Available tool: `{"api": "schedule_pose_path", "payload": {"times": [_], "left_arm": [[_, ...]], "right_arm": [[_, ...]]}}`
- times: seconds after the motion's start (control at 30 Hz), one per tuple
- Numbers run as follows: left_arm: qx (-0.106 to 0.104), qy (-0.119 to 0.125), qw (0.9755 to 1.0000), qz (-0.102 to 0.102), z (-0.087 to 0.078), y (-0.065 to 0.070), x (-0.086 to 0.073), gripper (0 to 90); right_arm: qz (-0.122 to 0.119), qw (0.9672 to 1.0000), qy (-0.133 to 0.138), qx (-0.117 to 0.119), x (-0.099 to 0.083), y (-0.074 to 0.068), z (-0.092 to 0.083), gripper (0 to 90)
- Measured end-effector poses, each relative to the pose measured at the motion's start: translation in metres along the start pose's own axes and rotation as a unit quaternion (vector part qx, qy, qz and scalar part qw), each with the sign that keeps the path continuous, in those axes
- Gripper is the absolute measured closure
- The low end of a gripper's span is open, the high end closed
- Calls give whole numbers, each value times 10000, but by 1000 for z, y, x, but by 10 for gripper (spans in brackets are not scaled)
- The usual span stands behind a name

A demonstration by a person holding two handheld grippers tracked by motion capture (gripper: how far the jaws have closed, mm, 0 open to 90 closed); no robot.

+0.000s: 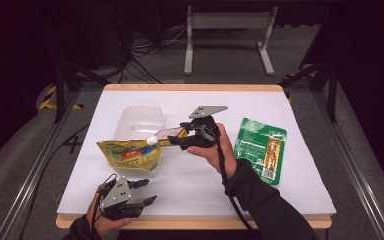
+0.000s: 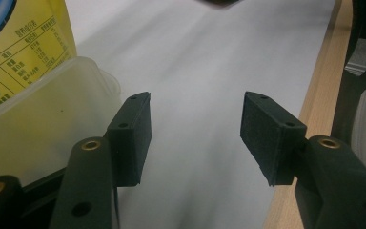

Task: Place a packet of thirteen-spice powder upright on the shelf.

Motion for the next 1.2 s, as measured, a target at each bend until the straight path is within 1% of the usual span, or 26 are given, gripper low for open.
{"api": "schedule_pose_path", "payload": {"times": [0.03,0.07,0.13,0.17,0.23,0.3,0.37,0.47,0.53,0.6,0.63,0.73,0.83,0.93,0.97,1.0,1.03,1.07,1.17,1.2], "left_arm": [[6,-2,10000,25,0,0,0,446],[-6,2,10000,32,0,0,0,446],[0,-9,10000,55,0,1,1,446],[-9,-9,10000,67,1,1,1,446],[-11,-44,9999,115,1,1,1,446],[-34,-20,9999,97,1,2,1,446],[-20,-15,9999,129,1,2,1,445],[-25,13,9999,139,-1,3,2,446],[-24,5,9999,141,-1,2,1,446],[-20,-3,9999,134,0,2,1,445],[-21,-3,9999,151,-1,3,2,445],[-25,-1,9999,166,0,3,2,446],[-30,4,9998,182,0,4,3,446],[-31,-3,9998,193,0,4,3,446],[-50,2,9998,190,0,4,3,446],[-58,10,9998,194,0,4,3,446],[-65,0,9998,194,0,5,3,447],[-55,-11,9997,223,0,4,3,447],[-67,-31,9997,240,1,6,3,447],[-71,-33,9997,241,1,6,3,447]], "right_arm": [[49,10000,-28,-25,0,1,3,329],[127,9999,-25,0,1,2,6,329],[228,9997,-11,112,3,2,9,328],[276,9995,-30,132,4,2,11,328],[336,9993,-53,164,6,0,15,328],[395,9990,-67,188,8,-1,18,328],[581,9979,-81,270,9,-1,21,328],[769,9965,-66,322,10,1,20,329],[949,9947,-30,403,8,4,18,329],[1046,9937,25,414,6,6,15,329],[1058,9936,80,388,6,7,13,329],[1111,9930,126,371,3,9,10,329],[1252,9910,236,402,1,11,8,329],[1451,9876,430,408,2,15,4,330],[1497,9868,458,409,2,17,3,329],[1563,9855,475,468,1,18,4,329],[1604,9844,477,542,0,18,5,330],[1610,9842,430,590,0,17,7,329],[1541,9858,330,578,-2,11,14,329],[1547,9857,323,584,-2,9,17,329]]}}
Point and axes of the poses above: each handheld gripper's, and its own axes: z roughly forward along the jaws, x roughly out of its top, y roughly to its right, the point moved 9 cm from there along z, roughly forward along the jaws, and after that the axes turned 10 degrees about -y, right-handed, at the moved point
